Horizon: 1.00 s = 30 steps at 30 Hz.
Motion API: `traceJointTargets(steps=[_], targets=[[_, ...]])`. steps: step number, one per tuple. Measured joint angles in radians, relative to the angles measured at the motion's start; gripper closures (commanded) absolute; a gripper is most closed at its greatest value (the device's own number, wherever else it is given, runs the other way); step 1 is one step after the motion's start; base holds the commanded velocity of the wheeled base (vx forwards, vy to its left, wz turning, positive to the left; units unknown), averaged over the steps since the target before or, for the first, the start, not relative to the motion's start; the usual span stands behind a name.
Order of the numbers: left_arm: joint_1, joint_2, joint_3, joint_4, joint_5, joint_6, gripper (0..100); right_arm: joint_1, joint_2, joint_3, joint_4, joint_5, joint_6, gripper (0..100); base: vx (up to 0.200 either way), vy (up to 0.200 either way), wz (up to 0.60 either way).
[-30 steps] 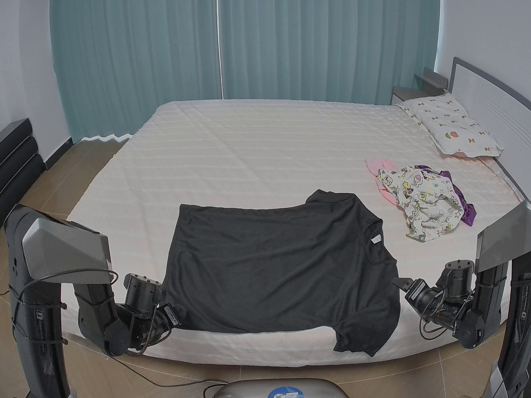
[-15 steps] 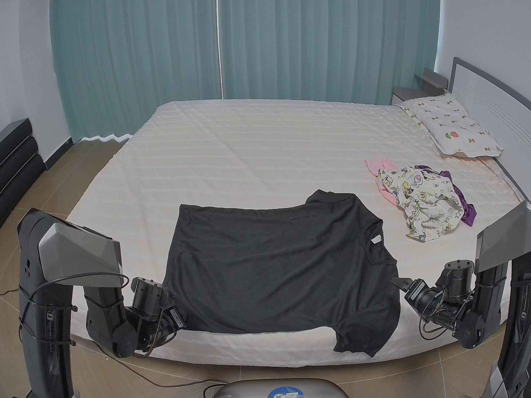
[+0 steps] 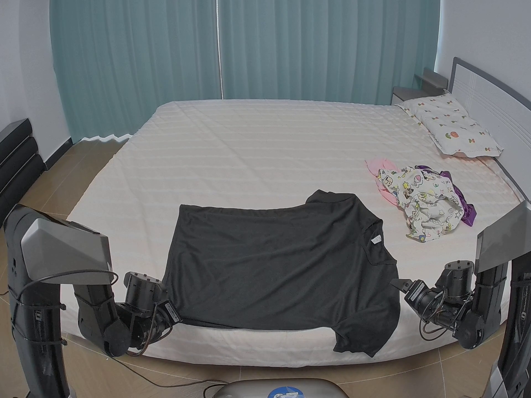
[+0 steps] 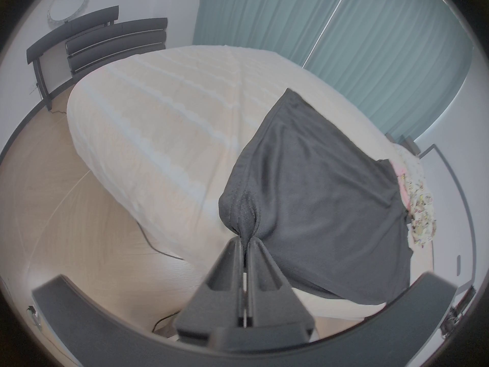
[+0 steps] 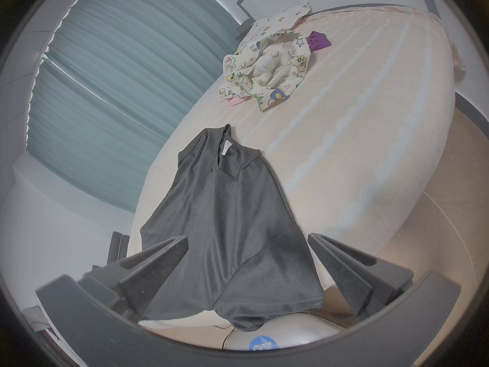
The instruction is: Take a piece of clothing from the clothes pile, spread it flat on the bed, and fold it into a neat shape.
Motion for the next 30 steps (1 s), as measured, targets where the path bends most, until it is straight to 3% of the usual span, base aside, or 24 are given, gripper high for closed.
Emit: traceJointTargets(steps=[6, 15, 22, 27, 28, 30], targets=[[0.026, -0.043, -0.040, 0.003, -0.104, -0.029, 100, -0.007, 0.011, -0.002, 0.002, 0.053, -0.059, 0, 0.000, 0.000, 0.00], [0.083, -0.084, -0.068, 0.017, -0.337, -0.234, 100, -0.015, 0.016, -0.083, 0.177, 0.060, -0.129, 0, 0.000, 0.000, 0.00], [0.121, -0.127, -0.064, 0.027, -0.429, -0.299, 100, -0.012, 0.019, -0.214, 0.364, 0.059, -0.147, 0, 0.000, 0.000, 0.00], [0.129, -0.150, -0.056, 0.029, -0.460, -0.313, 100, -0.013, 0.027, -0.272, 0.394, 0.056, -0.155, 0, 0.000, 0.000, 0.00], [0.130, -0.152, -0.055, 0.029, -0.460, -0.313, 100, -0.013, 0.029, -0.278, 0.396, 0.056, -0.156, 100, 0.000, 0.000, 0.00], [0.131, -0.156, -0.055, 0.029, -0.460, -0.313, 100, -0.015, 0.036, -0.287, 0.396, 0.054, -0.161, 100, 0.000, 0.000, 0.00]])
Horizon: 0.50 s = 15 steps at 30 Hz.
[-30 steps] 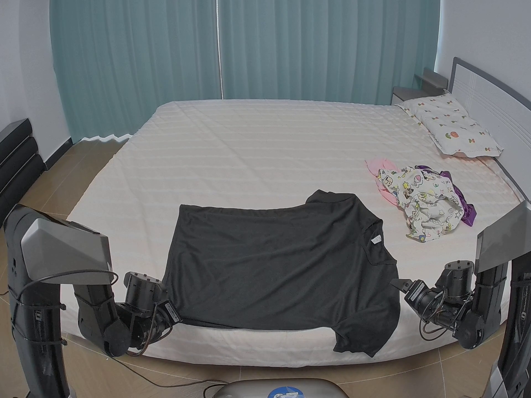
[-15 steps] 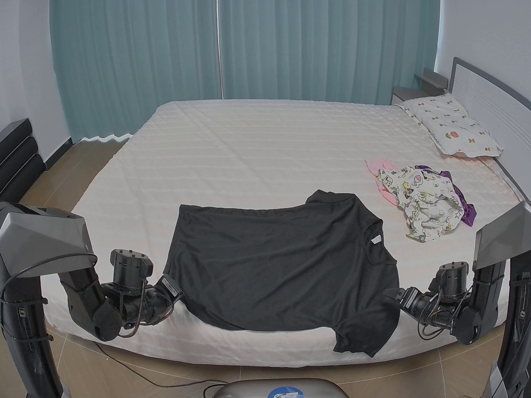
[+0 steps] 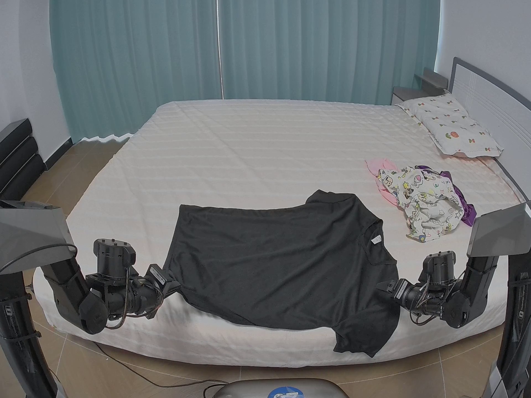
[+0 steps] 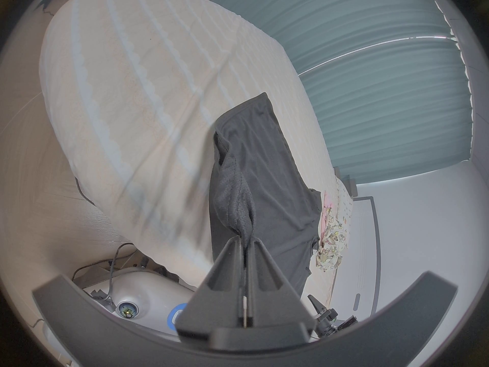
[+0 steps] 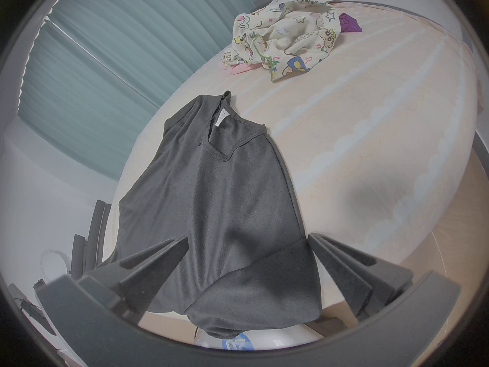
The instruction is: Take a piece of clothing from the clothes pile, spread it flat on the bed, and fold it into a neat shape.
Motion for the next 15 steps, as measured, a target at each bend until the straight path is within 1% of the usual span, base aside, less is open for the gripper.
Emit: traceJointTargets(steps=[7, 15], targets=[[0.000, -0.003, 0.002, -0.006, 0.000, 0.000, 100, -0.009, 0.033, -0.037, 0.000, -0.005, -0.036, 100, 0.000, 0.000, 0.00], [-0.006, -0.003, 0.007, -0.007, 0.000, 0.000, 100, -0.059, 0.039, -0.110, 0.002, -0.004, -0.039, 100, 0.000, 0.000, 0.00]])
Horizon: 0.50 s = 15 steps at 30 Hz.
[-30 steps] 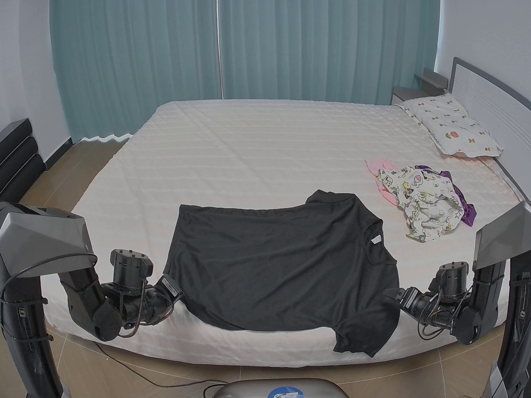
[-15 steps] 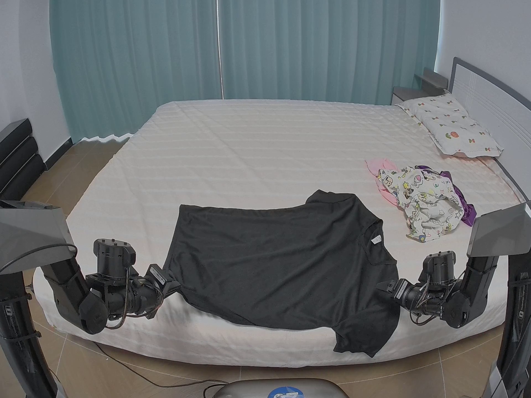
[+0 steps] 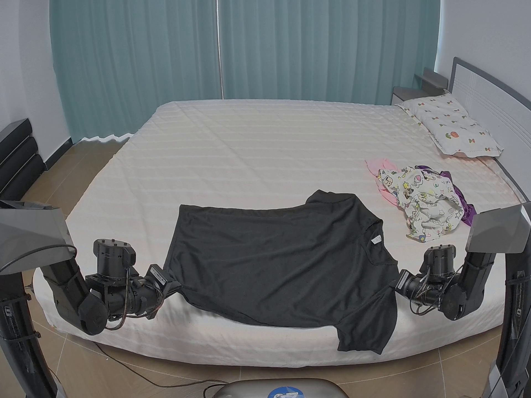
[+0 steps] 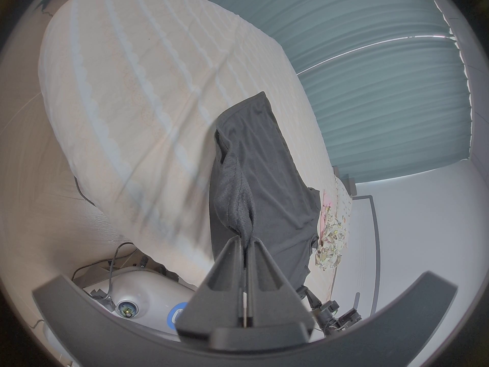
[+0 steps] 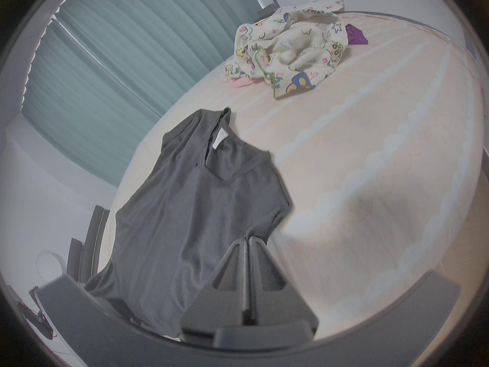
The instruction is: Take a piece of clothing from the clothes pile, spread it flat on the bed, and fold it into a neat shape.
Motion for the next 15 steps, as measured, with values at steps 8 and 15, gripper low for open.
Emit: traceJointTargets(steps=[8, 15], targets=[[0.004, 0.003, -0.007, -0.002, 0.001, 0.000, 100, -0.014, -0.001, -0.086, 0.001, 0.012, -0.017, 100, 0.000, 0.000, 0.00], [0.005, 0.010, -0.010, -0.003, 0.003, -0.001, 100, -0.008, 0.004, -0.191, 0.057, 0.014, -0.052, 100, 0.000, 0.000, 0.00]])
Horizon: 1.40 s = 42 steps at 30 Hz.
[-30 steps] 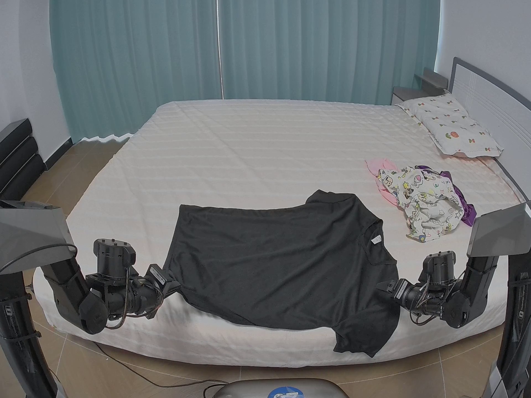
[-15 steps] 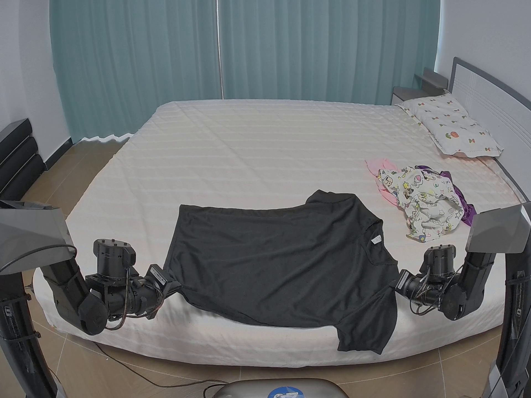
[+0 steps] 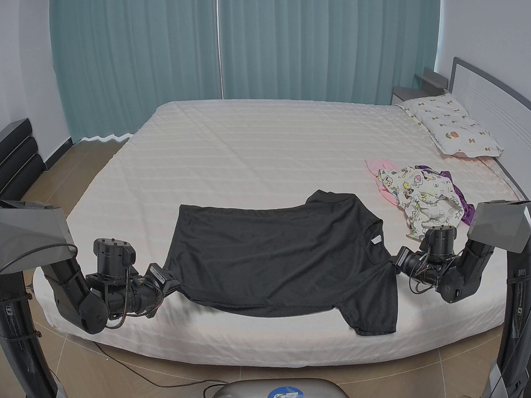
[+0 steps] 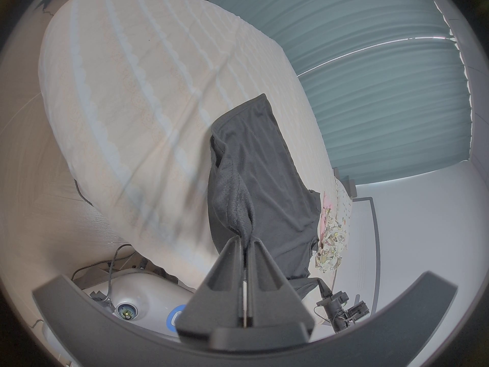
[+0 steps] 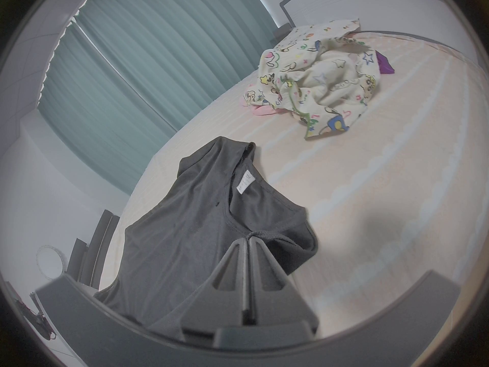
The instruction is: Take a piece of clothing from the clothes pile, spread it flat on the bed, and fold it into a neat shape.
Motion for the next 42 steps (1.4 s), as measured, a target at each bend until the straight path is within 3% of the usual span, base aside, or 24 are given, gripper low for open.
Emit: traceJointTargets(steps=[1, 2, 12, 24, 30, 42], targets=[[0.000, 0.000, 0.000, 0.000, 0.000, 0.000, 100, 0.001, 0.003, -0.012, 0.005, 0.000, -0.002, 100, 0.000, 0.000, 0.00], [0.000, 0.001, 0.000, 0.000, 0.000, 0.000, 100, 0.002, 0.007, -0.030, 0.009, 0.001, -0.004, 0, 0.000, 0.000, 0.00], [0.002, 0.004, -0.001, 0.000, -0.001, 0.000, 100, 0.005, 0.039, -0.064, 0.018, -0.005, -0.009, 0, 0.000, 0.000, 0.00], [0.003, 0.006, 0.000, 0.000, -0.001, 0.000, 100, -0.008, -0.067, 0.263, -0.012, 0.039, -0.001, 0, 0.000, 0.000, 0.00], [0.002, 0.006, 0.000, 0.000, -0.001, 0.000, 100, 0.018, -0.086, 0.413, -0.125, 0.058, -0.004, 0, 0.000, 0.000, 0.00], [0.003, 0.006, 0.000, 0.001, -0.003, 0.001, 100, 0.093, -0.054, 0.474, -0.139, 0.050, -0.008, 0, 0.000, 0.000, 0.00]])
